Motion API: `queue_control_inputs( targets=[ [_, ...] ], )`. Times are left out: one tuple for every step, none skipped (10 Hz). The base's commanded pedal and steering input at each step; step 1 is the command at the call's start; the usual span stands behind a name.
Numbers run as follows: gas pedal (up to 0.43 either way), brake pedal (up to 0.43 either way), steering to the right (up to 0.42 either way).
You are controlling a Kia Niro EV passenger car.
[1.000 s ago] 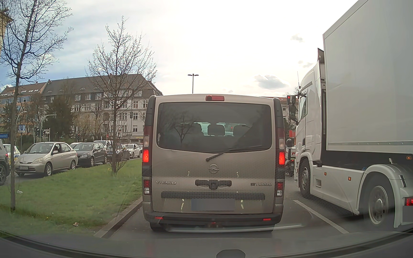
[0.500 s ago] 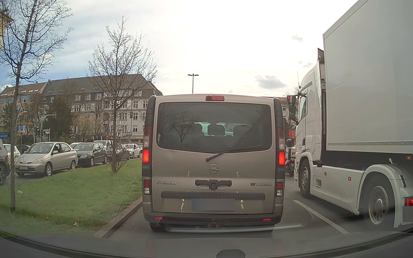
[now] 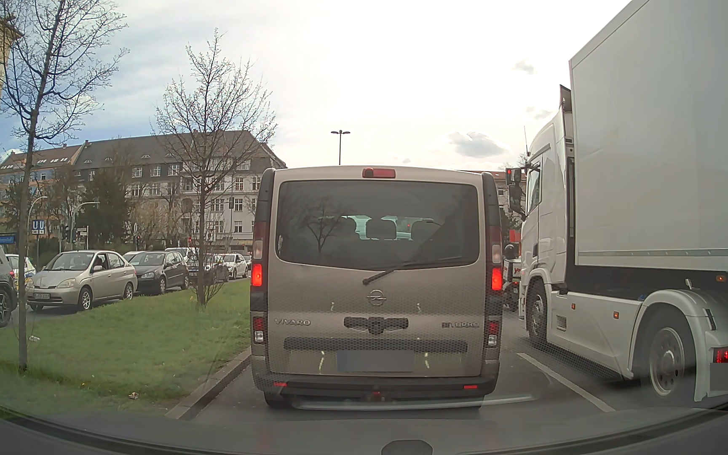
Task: Follow the waypoints while adhering to traffic rules and regulations
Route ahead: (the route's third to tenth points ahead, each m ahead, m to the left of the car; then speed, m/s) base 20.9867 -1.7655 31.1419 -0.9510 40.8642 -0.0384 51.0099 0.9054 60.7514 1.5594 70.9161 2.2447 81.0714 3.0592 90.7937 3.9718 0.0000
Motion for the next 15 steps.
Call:
queue_control_inputs(
  targets=[
    [0.000, 0.305, -0.003],
    [0.000, 0.299, -0.003],
    [0.000, 0.305, -0.003],
    [0.000, 0.299, -0.003],
    [0.000, 0.305, -0.003],
    [0.000, 0.299, -0.003],
    [0.000, 0.299, -0.003],
    [0.000, 0.305, -0.003],
    [0.000, 0.305, -0.003],
    [0.000, 0.299, -0.003],
    [0.000, 0.305, -0.003],
    [0.000, 0.305, -0.003],
    [0.000, 0.299, -0.003],
    [0.000, 0.299, -0.003],
    [0.000, 0.305, -0.003]
  ],
)
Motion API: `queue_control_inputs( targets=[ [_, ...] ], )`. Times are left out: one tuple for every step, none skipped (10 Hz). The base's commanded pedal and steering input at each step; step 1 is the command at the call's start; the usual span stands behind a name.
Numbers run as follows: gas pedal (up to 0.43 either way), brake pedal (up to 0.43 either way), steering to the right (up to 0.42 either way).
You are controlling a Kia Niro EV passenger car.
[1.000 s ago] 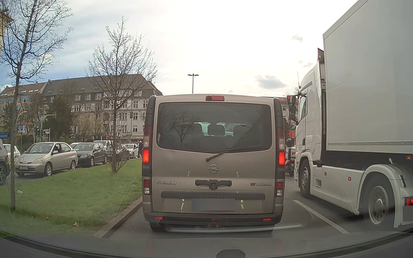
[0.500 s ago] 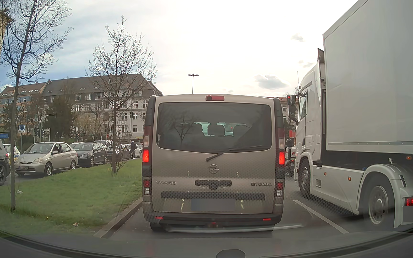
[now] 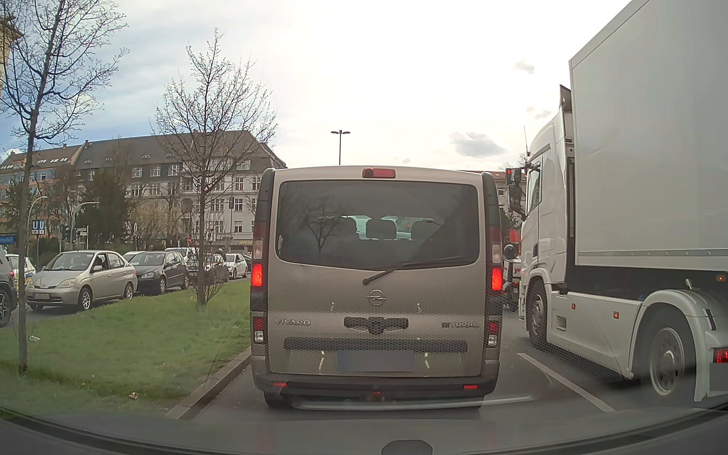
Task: Follow the waypoints while adhering to traffic rules and regulations
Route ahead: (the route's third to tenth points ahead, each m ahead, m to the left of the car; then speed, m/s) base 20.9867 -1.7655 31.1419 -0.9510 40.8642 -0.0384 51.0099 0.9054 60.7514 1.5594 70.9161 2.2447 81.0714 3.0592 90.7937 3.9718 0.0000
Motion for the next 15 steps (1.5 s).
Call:
queue_control_inputs(
  targets=[
    [0.000, 0.305, -0.003],
    [0.000, 0.305, -0.003],
    [0.000, 0.305, -0.003],
    [0.000, 0.305, -0.003],
    [0.000, 0.305, -0.003],
    [0.000, 0.305, -0.003],
    [0.000, 0.305, -0.003],
    [0.000, 0.305, -0.003],
    [0.000, 0.305, -0.003],
    [0.000, 0.305, -0.003],
    [0.000, 0.305, -0.003],
    [0.000, 0.299, -0.003],
    [0.000, 0.305, -0.003],
    [0.000, 0.305, -0.003],
    [0.000, 0.305, -0.003]
  ],
)
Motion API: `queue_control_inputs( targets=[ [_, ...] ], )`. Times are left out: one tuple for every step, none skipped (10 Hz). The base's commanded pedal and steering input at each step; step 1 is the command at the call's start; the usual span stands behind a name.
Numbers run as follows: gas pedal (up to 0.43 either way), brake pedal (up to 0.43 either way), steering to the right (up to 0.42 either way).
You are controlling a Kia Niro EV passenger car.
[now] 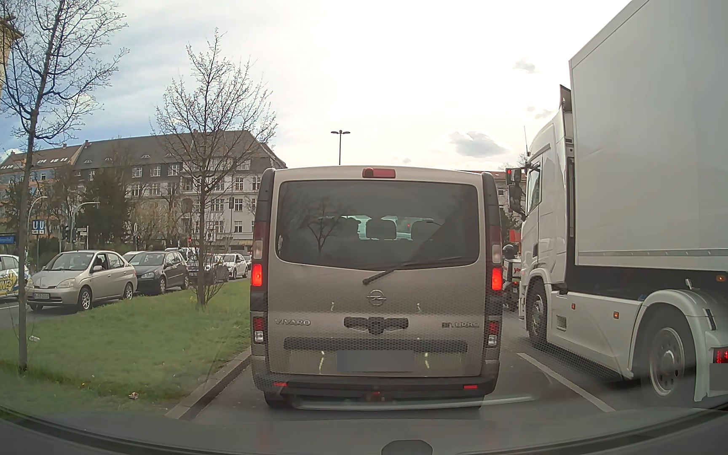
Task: Follow the waypoints while adhering to traffic rules and regulations
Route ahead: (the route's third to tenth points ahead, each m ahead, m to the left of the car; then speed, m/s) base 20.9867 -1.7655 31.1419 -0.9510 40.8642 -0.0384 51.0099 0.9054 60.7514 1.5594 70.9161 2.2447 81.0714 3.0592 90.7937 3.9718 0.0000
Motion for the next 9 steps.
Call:
queue_control_inputs(
  targets=[
    [0.000, 0.305, -0.003],
    [0.000, 0.305, -0.003],
    [0.000, 0.311, -0.003],
    [0.000, 0.311, -0.003],
    [0.000, 0.311, -0.003],
    [0.000, 0.311, -0.003],
    [0.000, 0.311, -0.003],
    [0.000, 0.311, -0.003],
    [0.000, 0.311, -0.003]
  ],
)
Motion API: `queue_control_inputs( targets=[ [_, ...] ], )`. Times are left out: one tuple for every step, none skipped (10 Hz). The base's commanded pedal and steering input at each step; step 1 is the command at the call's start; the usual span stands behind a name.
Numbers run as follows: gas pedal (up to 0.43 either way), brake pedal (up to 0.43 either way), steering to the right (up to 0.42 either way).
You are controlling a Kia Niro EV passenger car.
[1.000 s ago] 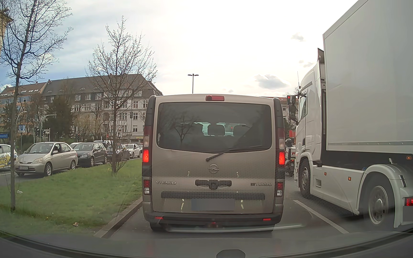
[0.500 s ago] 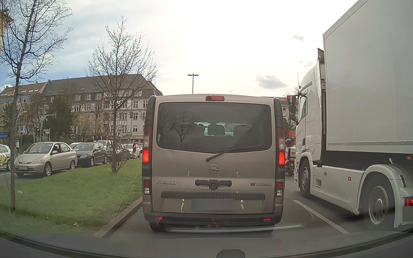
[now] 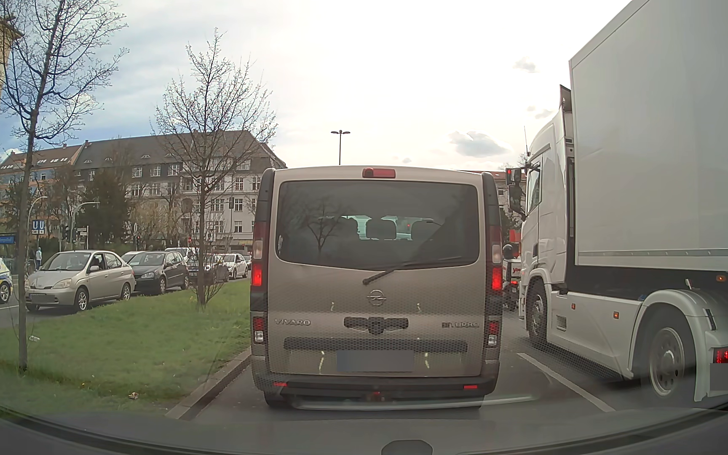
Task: Follow the waypoints while adhering to traffic rules and regulations
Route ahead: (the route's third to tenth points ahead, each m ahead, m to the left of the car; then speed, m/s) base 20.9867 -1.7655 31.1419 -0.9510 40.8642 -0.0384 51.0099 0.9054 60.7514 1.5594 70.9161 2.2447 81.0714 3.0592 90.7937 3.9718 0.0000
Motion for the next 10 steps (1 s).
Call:
queue_control_inputs(
  targets=[
    [0.000, 0.311, -0.003],
    [0.000, 0.311, -0.003],
    [0.000, 0.311, -0.003],
    [0.000, 0.311, -0.003],
    [0.000, 0.311, -0.003],
    [0.000, 0.311, -0.003],
    [0.000, 0.311, -0.003],
    [0.000, 0.311, -0.003],
    [0.000, 0.305, -0.003],
    [0.000, 0.311, -0.003]
  ],
)
